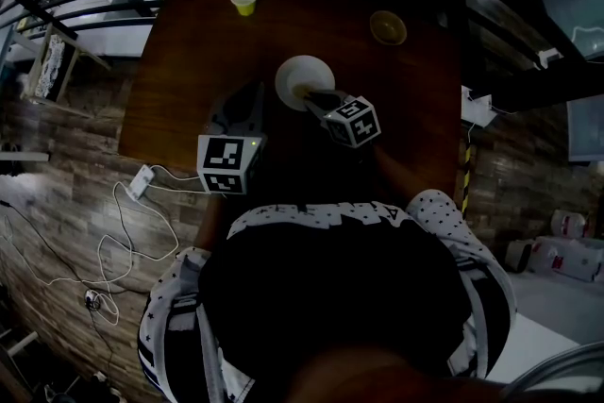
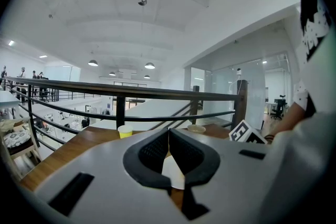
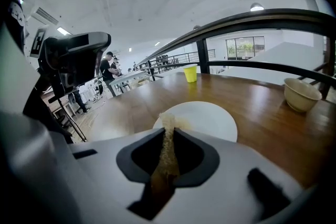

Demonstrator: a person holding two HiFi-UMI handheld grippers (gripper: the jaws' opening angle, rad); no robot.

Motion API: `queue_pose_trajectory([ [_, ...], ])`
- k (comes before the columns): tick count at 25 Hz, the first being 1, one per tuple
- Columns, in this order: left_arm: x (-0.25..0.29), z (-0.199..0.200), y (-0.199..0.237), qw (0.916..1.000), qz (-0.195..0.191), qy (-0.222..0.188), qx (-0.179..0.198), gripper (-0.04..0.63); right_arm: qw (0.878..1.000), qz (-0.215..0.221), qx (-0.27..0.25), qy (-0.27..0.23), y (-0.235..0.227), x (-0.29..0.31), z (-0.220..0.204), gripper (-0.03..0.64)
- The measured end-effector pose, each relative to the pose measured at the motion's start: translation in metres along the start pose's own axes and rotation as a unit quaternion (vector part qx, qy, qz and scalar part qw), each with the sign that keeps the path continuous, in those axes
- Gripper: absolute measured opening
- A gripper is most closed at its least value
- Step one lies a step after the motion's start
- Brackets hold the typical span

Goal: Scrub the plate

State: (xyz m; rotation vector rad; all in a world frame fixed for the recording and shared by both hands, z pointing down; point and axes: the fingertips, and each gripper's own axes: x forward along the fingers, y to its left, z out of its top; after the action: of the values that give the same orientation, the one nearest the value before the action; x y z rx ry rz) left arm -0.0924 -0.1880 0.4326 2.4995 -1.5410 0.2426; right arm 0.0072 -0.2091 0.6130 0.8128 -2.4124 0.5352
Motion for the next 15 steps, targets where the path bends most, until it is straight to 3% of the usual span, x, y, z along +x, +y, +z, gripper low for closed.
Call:
queue_pose_trajectory([
  [15, -0.002, 0.001, -0.002, 1.0, -0.009, -0.003, 0.0, 0.014, 0.999, 0.014, 0.018, 0.023, 0.019, -0.009, -0.008, 0.051],
])
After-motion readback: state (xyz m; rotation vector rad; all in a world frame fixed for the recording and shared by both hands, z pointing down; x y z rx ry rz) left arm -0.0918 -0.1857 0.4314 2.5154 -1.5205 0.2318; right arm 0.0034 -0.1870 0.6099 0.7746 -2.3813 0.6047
